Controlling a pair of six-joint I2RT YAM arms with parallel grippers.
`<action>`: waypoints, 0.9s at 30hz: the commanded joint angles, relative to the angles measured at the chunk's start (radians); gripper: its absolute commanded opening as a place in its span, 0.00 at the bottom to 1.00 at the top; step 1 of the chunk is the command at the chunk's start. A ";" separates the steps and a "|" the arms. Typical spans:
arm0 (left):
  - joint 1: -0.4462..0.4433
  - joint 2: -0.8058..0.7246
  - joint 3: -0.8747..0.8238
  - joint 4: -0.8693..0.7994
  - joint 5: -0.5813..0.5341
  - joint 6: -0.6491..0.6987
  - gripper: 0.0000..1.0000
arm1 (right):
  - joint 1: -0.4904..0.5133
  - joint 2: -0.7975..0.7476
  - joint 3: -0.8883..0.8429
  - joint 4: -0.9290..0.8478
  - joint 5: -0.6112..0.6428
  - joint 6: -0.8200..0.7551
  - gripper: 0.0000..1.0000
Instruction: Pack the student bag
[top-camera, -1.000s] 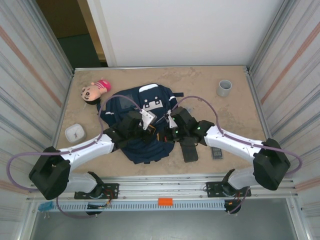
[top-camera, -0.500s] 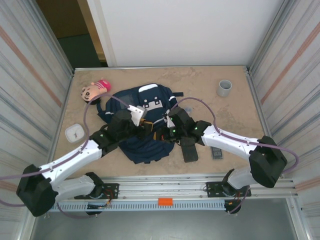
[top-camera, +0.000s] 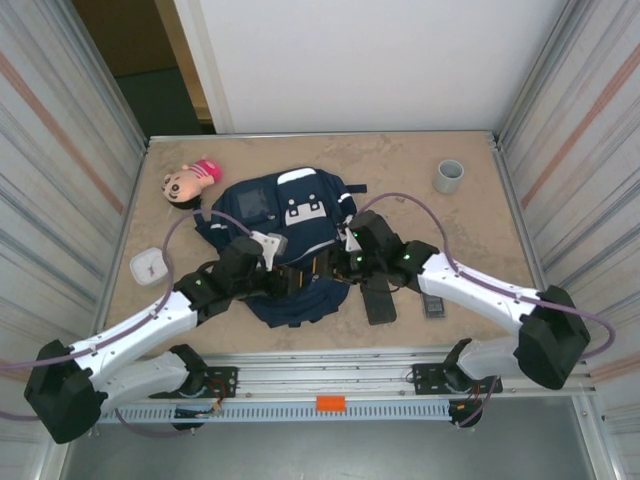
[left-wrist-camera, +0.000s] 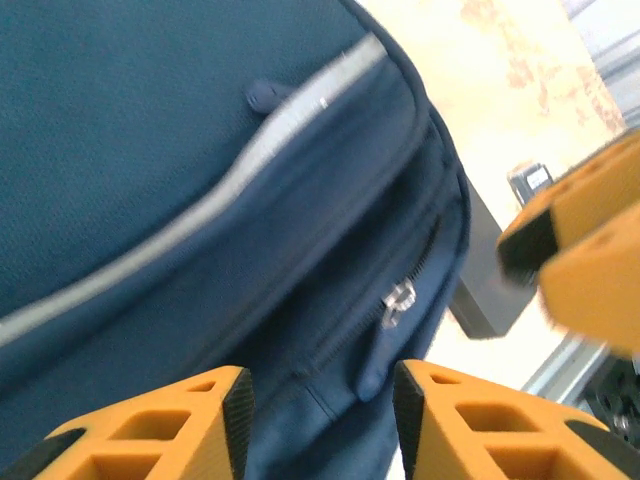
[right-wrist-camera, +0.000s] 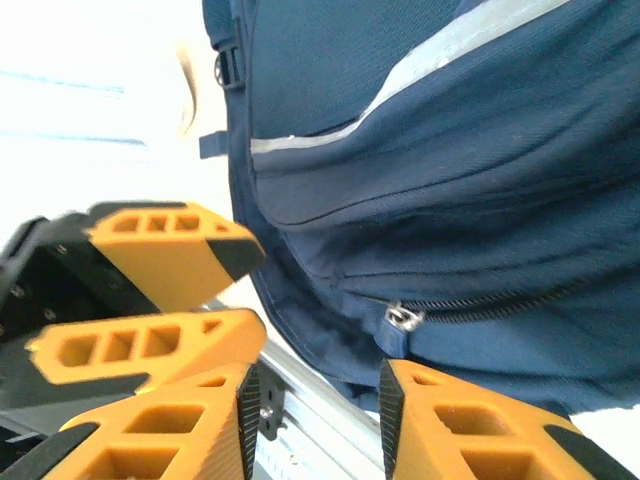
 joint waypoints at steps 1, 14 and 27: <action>-0.075 -0.019 0.051 -0.108 -0.062 -0.039 0.44 | -0.029 -0.080 -0.027 -0.116 0.047 -0.038 0.37; -0.109 0.134 0.142 -0.206 -0.064 0.004 0.46 | -0.160 -0.047 -0.048 -0.097 0.016 -0.048 0.59; -0.095 0.163 0.131 -0.132 -0.034 0.017 0.46 | -0.147 0.153 -0.033 0.141 -0.013 0.019 0.49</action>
